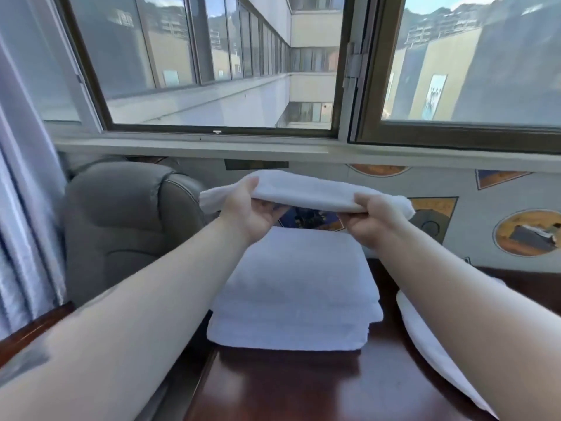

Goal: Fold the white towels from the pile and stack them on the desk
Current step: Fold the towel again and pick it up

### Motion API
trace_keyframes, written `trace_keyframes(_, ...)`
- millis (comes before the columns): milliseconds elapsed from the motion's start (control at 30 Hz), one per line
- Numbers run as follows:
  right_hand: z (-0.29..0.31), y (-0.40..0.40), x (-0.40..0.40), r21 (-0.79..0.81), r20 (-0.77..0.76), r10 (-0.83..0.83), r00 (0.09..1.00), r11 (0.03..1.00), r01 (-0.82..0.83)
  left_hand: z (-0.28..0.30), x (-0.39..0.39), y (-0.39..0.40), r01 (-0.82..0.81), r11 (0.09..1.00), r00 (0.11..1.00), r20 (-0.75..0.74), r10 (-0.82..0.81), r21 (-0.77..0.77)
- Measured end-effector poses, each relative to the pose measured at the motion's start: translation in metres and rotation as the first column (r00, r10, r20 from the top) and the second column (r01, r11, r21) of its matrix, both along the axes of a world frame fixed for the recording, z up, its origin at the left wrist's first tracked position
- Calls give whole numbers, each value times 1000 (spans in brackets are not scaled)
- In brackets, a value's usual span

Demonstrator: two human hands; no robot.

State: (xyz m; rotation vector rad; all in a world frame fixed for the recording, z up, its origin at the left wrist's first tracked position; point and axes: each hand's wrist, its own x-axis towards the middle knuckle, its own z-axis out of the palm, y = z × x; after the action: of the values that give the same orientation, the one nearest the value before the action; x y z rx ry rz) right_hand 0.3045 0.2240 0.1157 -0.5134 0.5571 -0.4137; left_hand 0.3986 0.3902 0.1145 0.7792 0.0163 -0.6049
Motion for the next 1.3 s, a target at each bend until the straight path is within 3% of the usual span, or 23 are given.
trace_keyframes(100,-50,-7,23,-66,-93,-17,996,998,11,-47,15,-5,-52,997,997,-47,54,55)
trace_keyframes(233,-142,-4,22,0,-330,-1,944,1000,1,-146,-1,-6,-97,990,941,-315,126,106)
trace_keyframes(300,-167,-8,22,-46,-354,-60,933,998,47,-171,-4,-3,-127,987,942,-301,152,100)
trace_keyframes(467,-166,-25,14,-170,-350,-62,935,985,1,-162,14,8,-230,972,910,-344,231,46)
trace_keyframes(533,-166,-34,9,-266,-392,-185,901,960,81,-155,23,16,-323,941,877,-339,339,107)
trace_keyframes(600,-166,-36,0,-433,-452,-386,804,883,180,-150,28,26,-436,868,826,-277,491,239)
trace_keyframes(633,-164,-35,-3,-548,-455,-500,737,810,212,-149,30,31,-507,791,784,-197,588,342)
trace_keyframes(700,-155,-27,-3,-785,-307,-653,692,585,204,-148,32,36,-644,559,728,196,657,522)
trace_keyframes(733,-150,-20,3,-901,-188,-654,733,412,137,-146,32,30,-705,474,706,463,535,527)
trace_keyframes(767,-145,-10,15,-982,-114,-581,806,188,-3,-144,30,19,-732,450,663,689,294,512)
trace_keyframes(800,-144,-2,30,-981,-121,-466,877,-79,-178,-145,30,4,-720,436,590,807,-26,540)
trace_keyframes(833,-146,7,46,-881,-216,-365,905,-327,-342,-149,32,-14,-698,373,503,790,-352,611)
trace_keyframes(867,-149,16,63,-735,-350,-315,882,-491,-467,-154,36,-31,-684,266,426,668,-610,679)
trace_keyframes(900,-156,20,77,-598,-473,-314,823,-571,-562,-158,41,-45,-675,143,378,506,-775,724)
trace_keyframes(967,-170,17,97,-443,-625,-338,704,-589,-676,-170,56,-62,-653,-60,355,235,-905,755)
trace_keyframes(1033,-181,0,106,-379,-684,-338,647,-592,-711,-177,73,-62,-643,-140,356,132,-925,753)
trace_keyframes(1133,-185,-37,111,-323,-735,-391,554,-516,-793,-179,97,-53,-621,-193,429,123,-895,760)
trace_keyframes(1233,-192,-71,99,-312,-751,-469,464,-368,-876,-183,111,-43,-589,-225,515,146,-845,776)
trace_keyframes(1300,-200,-82,89,-379,-756,-464,461,-264,-887,-190,111,-40,-577,-248,584,181,-791,778)
